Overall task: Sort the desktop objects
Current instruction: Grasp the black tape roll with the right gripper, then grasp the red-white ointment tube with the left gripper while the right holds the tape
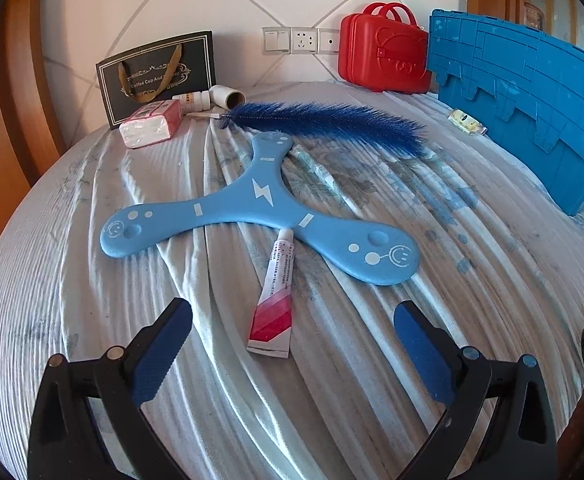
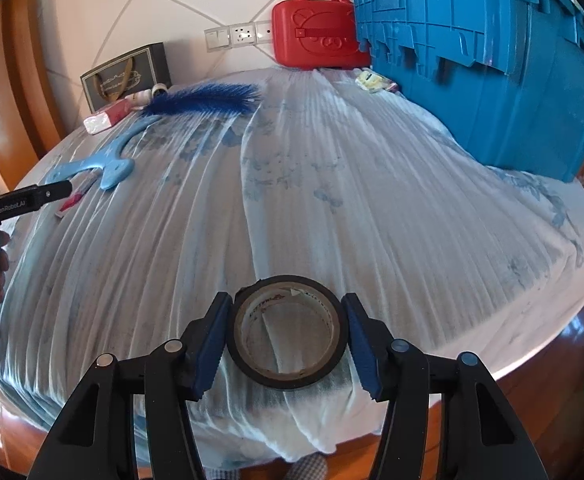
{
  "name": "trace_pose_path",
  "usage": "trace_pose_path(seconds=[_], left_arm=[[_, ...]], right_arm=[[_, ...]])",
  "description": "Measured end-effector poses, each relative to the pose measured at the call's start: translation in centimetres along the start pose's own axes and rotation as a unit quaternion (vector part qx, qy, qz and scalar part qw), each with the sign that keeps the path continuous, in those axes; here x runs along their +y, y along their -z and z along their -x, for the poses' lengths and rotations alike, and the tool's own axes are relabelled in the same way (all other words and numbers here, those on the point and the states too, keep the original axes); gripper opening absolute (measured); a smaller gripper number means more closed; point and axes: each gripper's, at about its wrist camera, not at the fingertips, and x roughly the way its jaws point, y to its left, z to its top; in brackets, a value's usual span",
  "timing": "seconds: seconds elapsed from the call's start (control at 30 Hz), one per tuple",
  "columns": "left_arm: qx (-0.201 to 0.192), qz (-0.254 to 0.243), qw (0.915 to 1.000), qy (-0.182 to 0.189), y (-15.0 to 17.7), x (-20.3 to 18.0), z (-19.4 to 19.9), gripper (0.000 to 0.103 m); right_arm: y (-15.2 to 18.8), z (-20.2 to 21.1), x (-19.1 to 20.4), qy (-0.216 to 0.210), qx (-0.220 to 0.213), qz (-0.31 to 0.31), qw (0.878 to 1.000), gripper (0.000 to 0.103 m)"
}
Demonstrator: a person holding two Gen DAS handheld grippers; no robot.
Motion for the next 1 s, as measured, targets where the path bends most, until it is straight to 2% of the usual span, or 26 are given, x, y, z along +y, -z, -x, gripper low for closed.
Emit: trace_pose_path(seconds=[0.13, 0.33, 0.4, 0.43, 0.5, 0.57, 0.67, 0.8, 0.87, 1.0], left_arm=[[0.000, 0.005, 1.0000, -0.004, -0.6, 0.6, -0.8, 0.102], [0.001, 0.013, 0.9997, -0.019, -1.4, 1.8, -2.6, 0.102], [0.007, 0.024, 0.9997, -0.006, -1.6, 2.2, -3.0, 0.089], [0.015, 0.022, 0.9996, -0.006, -1.6, 2.2, -3.4, 0.077], [0.031, 0.026, 0.9991, -0.007, -1.6, 2.4, -4.0, 0.072], [0.044, 0.031, 0.9985, -0.008, -1.6, 2.6, -4.6, 0.057], [0.049, 0.025, 0.9985, -0.006, -1.8, 2.5, -4.9, 0.044], [0.051, 0.013, 0.9986, 0.004, -1.9, 2.4, -4.9, 0.034], [0.050, 0.016, 0.9986, 0.007, -2.0, 2.7, -4.9, 0.019], [0.050, 0.022, 0.9984, 0.014, -2.0, 3.1, -4.9, 0.017]], right_arm=[[-1.0, 1.2, 0.6, 0.009, -0.016, 0.011, 1.000, 0.055], [-2.3, 1.9, 0.9, -0.001, -0.031, 0.002, 1.000, 0.055], [-2.7, 2.3, 1.4, -0.006, -0.037, 0.007, 0.999, 0.056], [-2.9, 2.4, 1.7, -0.008, -0.039, 0.010, 0.999, 0.056], [-3.1, 2.5, 2.2, -0.009, -0.043, 0.013, 0.999, 0.056], [-3.4, 2.5, 2.5, -0.010, -0.046, 0.014, 0.999, 0.056], [-3.8, 2.4, 2.8, -0.011, -0.050, 0.013, 0.999, 0.056], [-4.0, 2.2, 3.1, -0.010, -0.050, 0.012, 0.999, 0.056], [-4.1, 2.0, 3.2, -0.011, -0.051, 0.012, 0.999, 0.056], [-4.3, 1.9, 3.3, -0.009, -0.053, 0.011, 0.998, 0.056]])
